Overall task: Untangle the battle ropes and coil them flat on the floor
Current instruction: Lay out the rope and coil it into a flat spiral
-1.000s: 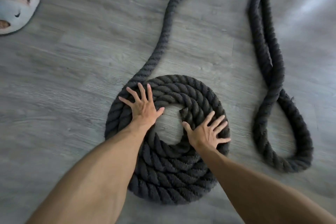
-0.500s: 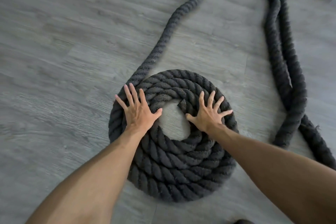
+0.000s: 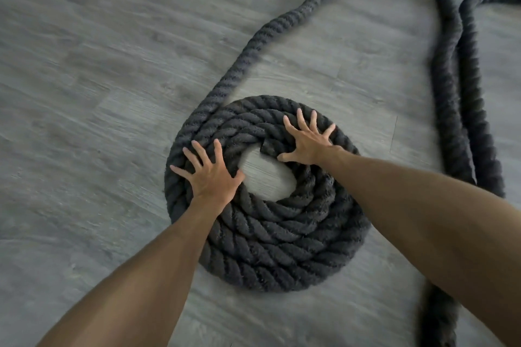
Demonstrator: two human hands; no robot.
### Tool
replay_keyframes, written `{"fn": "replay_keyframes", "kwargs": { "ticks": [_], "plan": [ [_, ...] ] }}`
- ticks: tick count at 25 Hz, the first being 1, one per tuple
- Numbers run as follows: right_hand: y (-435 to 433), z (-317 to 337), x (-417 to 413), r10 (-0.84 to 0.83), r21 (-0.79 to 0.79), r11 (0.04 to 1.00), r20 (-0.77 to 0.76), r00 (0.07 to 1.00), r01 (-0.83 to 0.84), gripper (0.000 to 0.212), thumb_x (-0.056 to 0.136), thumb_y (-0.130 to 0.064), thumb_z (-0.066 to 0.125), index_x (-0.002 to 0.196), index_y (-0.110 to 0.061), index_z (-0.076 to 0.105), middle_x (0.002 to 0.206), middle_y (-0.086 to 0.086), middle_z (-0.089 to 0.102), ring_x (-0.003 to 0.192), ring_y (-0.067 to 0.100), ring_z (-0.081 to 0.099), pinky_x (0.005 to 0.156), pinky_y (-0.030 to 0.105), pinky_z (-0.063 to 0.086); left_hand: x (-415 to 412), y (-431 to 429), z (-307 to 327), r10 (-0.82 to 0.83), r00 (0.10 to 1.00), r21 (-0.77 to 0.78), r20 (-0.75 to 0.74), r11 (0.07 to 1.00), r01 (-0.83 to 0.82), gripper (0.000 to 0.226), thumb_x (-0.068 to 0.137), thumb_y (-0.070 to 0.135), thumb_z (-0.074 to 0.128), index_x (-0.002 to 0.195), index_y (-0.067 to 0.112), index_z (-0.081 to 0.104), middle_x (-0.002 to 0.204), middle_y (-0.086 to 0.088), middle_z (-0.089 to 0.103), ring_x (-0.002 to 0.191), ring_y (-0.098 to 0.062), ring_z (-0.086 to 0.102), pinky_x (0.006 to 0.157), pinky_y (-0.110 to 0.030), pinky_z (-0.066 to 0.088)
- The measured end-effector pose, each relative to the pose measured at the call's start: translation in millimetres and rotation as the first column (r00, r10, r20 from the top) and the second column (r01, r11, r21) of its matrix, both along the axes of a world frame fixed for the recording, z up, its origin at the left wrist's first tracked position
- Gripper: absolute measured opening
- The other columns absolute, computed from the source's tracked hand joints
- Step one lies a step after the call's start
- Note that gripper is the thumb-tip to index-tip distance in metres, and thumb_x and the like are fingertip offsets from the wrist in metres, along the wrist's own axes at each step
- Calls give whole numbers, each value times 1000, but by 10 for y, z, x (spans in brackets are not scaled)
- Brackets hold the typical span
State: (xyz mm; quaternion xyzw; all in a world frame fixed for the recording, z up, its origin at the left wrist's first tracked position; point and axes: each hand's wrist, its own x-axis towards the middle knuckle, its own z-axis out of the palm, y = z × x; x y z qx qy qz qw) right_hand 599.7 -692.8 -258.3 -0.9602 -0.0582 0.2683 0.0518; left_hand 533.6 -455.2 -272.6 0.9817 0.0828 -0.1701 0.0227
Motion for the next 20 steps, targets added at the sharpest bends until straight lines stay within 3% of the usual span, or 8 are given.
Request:
{"fn": "replay_keyframes", "kwargs": {
  "ticks": [4, 8, 11, 14, 18, 20],
  "plan": [
    [-65, 27, 418, 113, -10, 994, -22, 993, -113, 113, 80, -74, 60, 158, -37, -13, 163, 3, -29, 148, 41, -27, 104, 83, -4, 301, -128, 275, 55, 971, 66, -232, 997, -41, 107, 82, 80, 43, 156, 22, -9, 158, -26, -9, 144, -51, -1, 104, -76, 21],
    [-48, 77, 653, 166, -28, 986, -46, 985, -167, 112, 81, -75, 58, 157, -37, -14, 163, 4, -30, 147, 40, -28, 104, 83, -4, 633, -81, 527, 52, 930, 111, -365, 994, -12, 106, 82, 75, 51, 156, 22, -3, 159, -26, 1, 144, -50, 9, 109, -73, 18],
    [-39, 106, 864, 192, -29, 981, -51, 980, -194, 114, 79, -77, 59, 157, -38, -14, 162, 2, -31, 147, 39, -29, 105, 82, -6, 834, -38, 531, -83, 978, 123, -193, 986, 108, 92, 84, 68, 55, 151, 19, 14, 156, -22, 14, 143, -44, 14, 109, -71, 17],
    [-50, 53, 1037, 215, -30, 976, -44, 976, -216, 115, 77, -79, 58, 157, -39, -16, 162, 0, -33, 147, 37, -31, 105, 82, -6, 1274, -53, 445, -271, 962, 86, 5, 959, 270, 91, 82, 67, 58, 149, 21, 18, 153, -19, 21, 141, -39, 19, 109, -69, 20],
    [-18, 40, 1053, 170, -19, 985, -8, 985, -170, 114, 78, -77, 59, 158, -36, -10, 163, -2, -29, 149, 34, -27, 109, 78, -7, 1878, -175, 402, -389, 921, 58, 11, 920, 388, 101, 80, 70, 59, 154, 25, 8, 159, -20, 11, 147, -40, 8, 111, -70, 13],
    [15, -14, 843, 86, 12, 996, 130, 988, -88, 104, 84, -69, 59, 161, -27, 3, 166, 4, -18, 152, 31, -18, 115, 73, 0, 2040, -290, 390, -478, 878, 41, -17, 877, 478, 103, 81, 65, 63, 155, 29, 1, 161, -17, 4, 148, -39, 5, 111, -70, 13]
  ]
}}
